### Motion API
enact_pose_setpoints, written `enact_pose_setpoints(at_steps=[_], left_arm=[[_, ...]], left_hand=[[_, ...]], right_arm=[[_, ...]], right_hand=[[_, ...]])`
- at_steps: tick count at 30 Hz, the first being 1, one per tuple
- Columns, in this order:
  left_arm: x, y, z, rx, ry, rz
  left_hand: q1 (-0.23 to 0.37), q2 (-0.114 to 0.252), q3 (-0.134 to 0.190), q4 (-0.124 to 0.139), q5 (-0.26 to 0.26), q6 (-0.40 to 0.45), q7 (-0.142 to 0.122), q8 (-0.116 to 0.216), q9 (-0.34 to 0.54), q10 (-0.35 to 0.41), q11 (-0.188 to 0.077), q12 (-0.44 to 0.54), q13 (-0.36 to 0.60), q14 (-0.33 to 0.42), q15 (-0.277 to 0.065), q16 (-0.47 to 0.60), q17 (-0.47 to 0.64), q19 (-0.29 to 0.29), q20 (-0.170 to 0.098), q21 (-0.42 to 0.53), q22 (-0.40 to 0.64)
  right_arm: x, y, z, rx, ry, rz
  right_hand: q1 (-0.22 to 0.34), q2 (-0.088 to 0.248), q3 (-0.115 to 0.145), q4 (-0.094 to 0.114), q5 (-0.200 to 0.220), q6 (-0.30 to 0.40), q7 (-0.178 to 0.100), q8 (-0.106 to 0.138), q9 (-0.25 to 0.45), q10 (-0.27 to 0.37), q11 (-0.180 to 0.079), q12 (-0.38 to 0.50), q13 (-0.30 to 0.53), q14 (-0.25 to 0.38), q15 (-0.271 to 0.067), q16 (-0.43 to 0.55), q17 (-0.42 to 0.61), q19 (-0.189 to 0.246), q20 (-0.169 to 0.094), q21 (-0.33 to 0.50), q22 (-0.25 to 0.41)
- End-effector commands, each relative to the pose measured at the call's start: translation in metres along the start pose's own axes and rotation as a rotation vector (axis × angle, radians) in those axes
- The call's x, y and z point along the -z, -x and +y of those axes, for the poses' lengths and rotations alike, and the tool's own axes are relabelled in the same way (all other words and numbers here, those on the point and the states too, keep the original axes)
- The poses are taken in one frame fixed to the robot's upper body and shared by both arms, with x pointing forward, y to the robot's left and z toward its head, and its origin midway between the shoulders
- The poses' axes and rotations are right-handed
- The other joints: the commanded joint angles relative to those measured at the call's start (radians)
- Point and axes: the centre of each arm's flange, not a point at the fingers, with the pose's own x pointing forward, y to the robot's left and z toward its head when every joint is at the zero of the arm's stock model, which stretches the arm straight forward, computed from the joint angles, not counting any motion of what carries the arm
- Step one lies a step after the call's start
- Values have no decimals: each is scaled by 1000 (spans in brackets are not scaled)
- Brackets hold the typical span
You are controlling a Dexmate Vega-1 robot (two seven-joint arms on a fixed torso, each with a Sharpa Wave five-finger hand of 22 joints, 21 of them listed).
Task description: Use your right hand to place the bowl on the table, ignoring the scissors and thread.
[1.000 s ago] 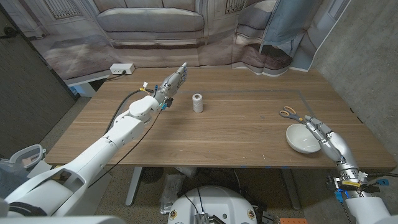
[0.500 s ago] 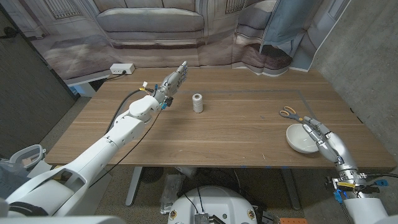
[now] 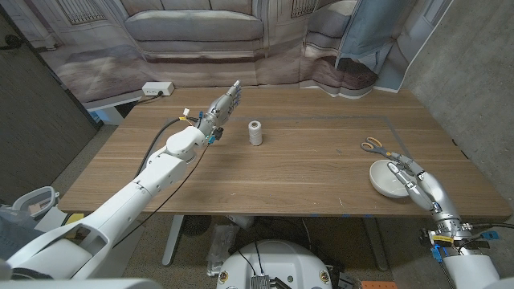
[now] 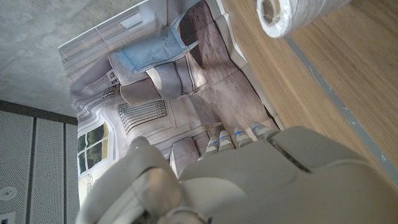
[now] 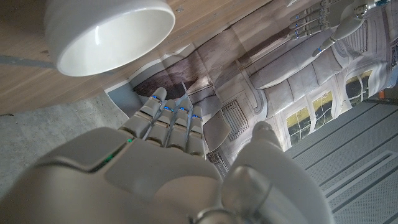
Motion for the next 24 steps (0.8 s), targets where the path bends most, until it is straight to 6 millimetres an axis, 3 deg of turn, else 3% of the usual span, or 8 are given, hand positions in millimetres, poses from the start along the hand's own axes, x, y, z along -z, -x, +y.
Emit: enact_pose_setpoints(at_steps=[1, 24], left_arm=[[-3, 5, -3, -12, -5, -10], [-8, 13, -2, -23, -15, -24]], left_hand=[[12, 5, -5, 0, -3, -2, -5, -2, 3, -4, -2, 0, 2, -7, -2, 0, 4, 2, -33, 2, 3], [14, 8, -9, 0, -4, -2, -6, -3, 4, -4, -1, 0, 2, -7, -1, -1, 4, 1, -31, 1, 3]], right_arm=[[-2, 3, -2, -1, 90, -13], [-13, 5, -8, 0, 233, -23]], right_hand=[[14, 3, 0, -7, 4, 7, -5, 2, 3, 7, -1, 2, 2, 10, -14, 4, 2, 8, -52, -5, 3], [62, -13, 7, -41, 12, 23, -3, 6, 3, 15, 1, 1, 2, 23, -16, 3, -1, 20, -48, -11, 2]])
